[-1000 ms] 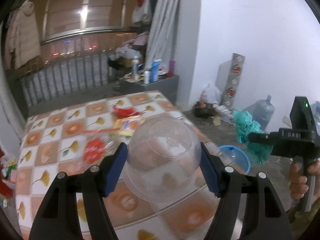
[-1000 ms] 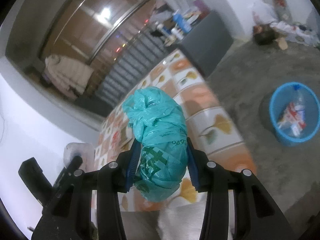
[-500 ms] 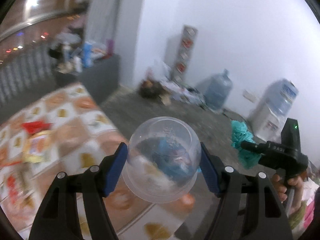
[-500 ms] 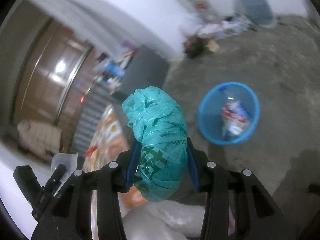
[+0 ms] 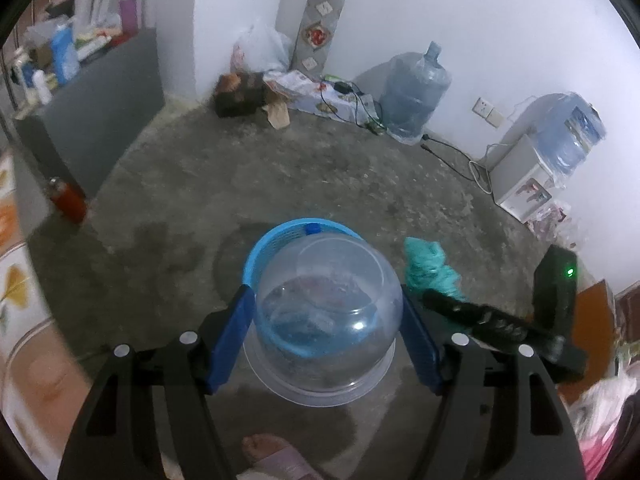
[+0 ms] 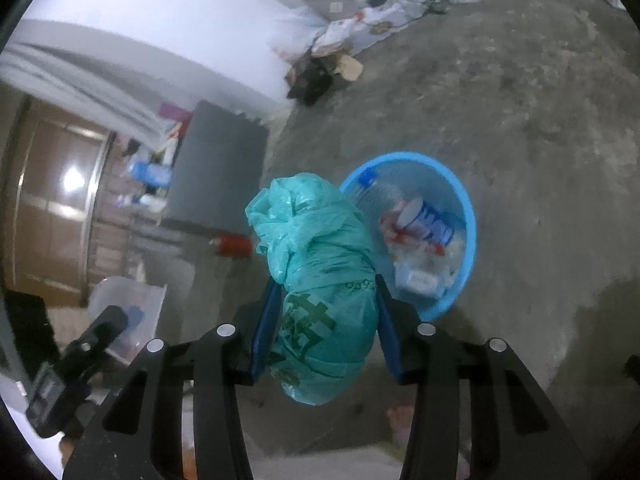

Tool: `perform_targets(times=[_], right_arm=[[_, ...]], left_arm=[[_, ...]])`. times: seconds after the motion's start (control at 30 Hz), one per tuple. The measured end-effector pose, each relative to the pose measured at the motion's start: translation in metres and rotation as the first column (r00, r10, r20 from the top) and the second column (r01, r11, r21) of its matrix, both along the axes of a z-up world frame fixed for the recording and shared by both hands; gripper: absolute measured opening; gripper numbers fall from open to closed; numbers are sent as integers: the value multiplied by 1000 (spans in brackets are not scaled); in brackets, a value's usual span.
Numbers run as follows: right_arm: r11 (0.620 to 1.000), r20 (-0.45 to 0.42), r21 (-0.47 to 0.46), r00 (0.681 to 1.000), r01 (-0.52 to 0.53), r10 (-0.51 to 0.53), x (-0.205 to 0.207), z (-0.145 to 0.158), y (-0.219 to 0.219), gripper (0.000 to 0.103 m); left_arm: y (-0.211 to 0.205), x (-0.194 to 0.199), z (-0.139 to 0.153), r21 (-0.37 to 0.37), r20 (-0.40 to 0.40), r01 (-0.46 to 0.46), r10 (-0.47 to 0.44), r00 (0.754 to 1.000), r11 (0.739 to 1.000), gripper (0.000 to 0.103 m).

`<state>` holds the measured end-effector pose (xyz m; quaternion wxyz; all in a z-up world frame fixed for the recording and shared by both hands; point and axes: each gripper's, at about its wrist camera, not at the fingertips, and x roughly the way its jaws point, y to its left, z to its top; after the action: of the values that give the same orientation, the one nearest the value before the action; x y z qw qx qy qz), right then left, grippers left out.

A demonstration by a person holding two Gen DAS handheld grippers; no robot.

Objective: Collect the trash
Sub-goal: 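Carry the teal bag and clear cup over the wastebasket and open both grippers, then move both grippers back to the table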

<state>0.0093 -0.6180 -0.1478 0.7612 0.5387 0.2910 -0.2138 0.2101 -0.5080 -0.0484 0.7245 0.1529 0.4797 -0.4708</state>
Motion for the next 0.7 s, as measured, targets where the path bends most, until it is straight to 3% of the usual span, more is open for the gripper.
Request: perform_targets(times=[0.1, 0.2, 0.3, 0.4, 0.57, 0.7], right_arm=[[1000, -62, -25, 998, 3, -5, 17, -22, -16, 74], [998, -174, -59, 985, -8, -2, 16, -39, -18, 74], [1000, -157, -28, 988, 10, -14, -5, -45, -9, 74], [999, -158, -40, 987, 30, -36, -29, -38, 1, 74], [995, -187, -80, 980, 51, -65, -63, -20, 16, 74], [986, -207, -166, 977, 17, -52, -72, 8, 37, 75]], left_arm=[[-31, 8, -25, 92, 30, -3, 0, 1000, 996, 82], [-42, 18, -46, 152, 48, -53, 46, 998, 987, 82], [-33, 23, -49, 118, -5, -82, 83, 997, 990, 82], [-23, 24, -42, 108, 13, -77, 76, 997, 991, 82], [0, 18, -10, 47, 52, -76, 74, 996, 996, 82], [34, 7, 29, -30, 74, -77, 79, 994, 997, 82]])
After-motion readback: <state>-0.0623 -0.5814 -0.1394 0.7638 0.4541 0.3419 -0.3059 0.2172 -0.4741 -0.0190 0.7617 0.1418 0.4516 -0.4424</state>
